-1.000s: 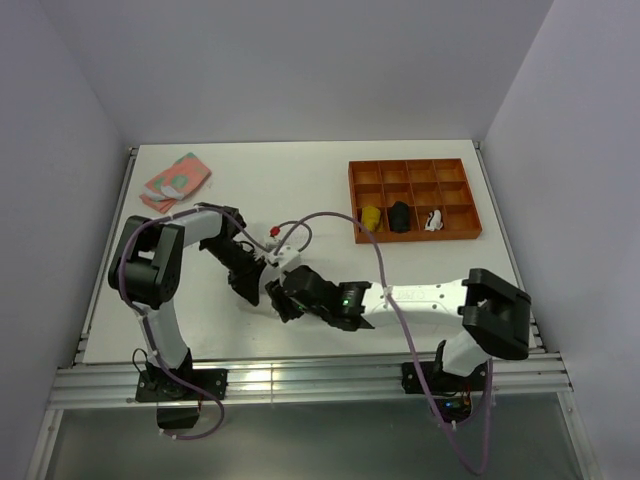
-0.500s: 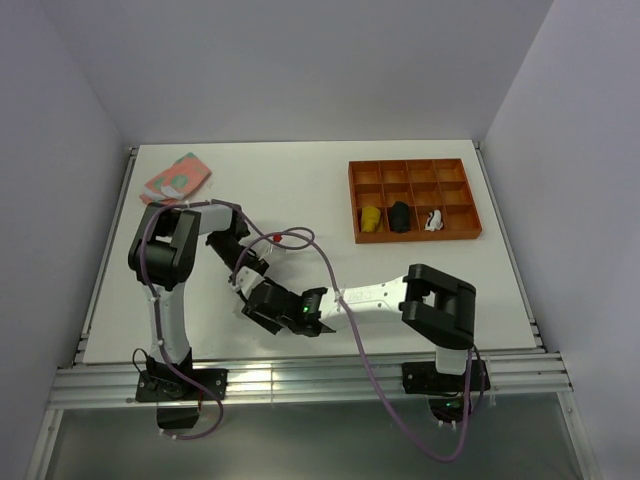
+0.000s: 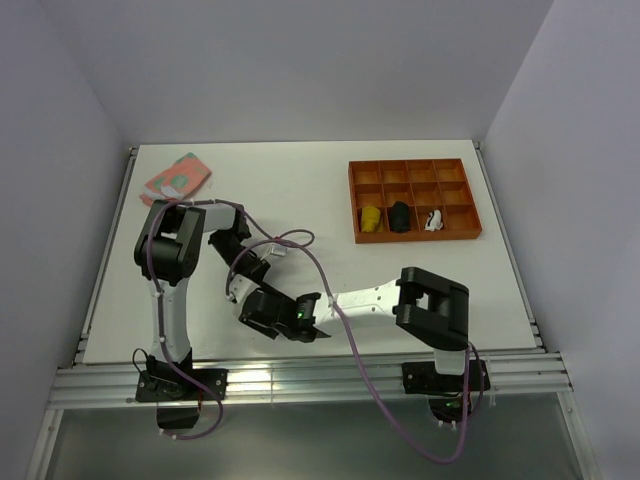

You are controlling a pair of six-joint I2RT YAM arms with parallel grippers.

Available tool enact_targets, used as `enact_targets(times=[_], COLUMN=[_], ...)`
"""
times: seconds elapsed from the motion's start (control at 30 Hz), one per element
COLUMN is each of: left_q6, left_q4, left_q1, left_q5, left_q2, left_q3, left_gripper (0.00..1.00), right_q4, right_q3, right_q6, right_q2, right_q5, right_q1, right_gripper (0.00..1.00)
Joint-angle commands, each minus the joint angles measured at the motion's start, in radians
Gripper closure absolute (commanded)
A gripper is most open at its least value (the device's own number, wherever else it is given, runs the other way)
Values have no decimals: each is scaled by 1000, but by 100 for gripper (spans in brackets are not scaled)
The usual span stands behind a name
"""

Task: Roll the socks
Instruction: Roll the sock at the center of the board.

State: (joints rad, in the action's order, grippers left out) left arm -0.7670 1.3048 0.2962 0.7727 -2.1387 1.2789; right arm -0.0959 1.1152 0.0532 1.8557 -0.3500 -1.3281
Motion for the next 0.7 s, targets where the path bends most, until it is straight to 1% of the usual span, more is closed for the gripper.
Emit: enact_targets(times=[0.0, 0.4, 0.67], left_q6=[-9, -34, -32], left_q4=[-58, 53, 65], left_q1=[8, 8, 8], left_q5=[-64, -53, -64], left_q2=[-41, -110, -138], left_q3=[16, 69, 77], left_gripper=[100, 100, 100], right_q4=[-24, -64, -47], right_q3=[67, 113, 113], right_q6=[-35, -92, -130], right_q2=[-6, 45, 91], right_q5=[-35, -86, -133], right_q1=[-25, -71, -74], right_gripper=[39, 37, 36])
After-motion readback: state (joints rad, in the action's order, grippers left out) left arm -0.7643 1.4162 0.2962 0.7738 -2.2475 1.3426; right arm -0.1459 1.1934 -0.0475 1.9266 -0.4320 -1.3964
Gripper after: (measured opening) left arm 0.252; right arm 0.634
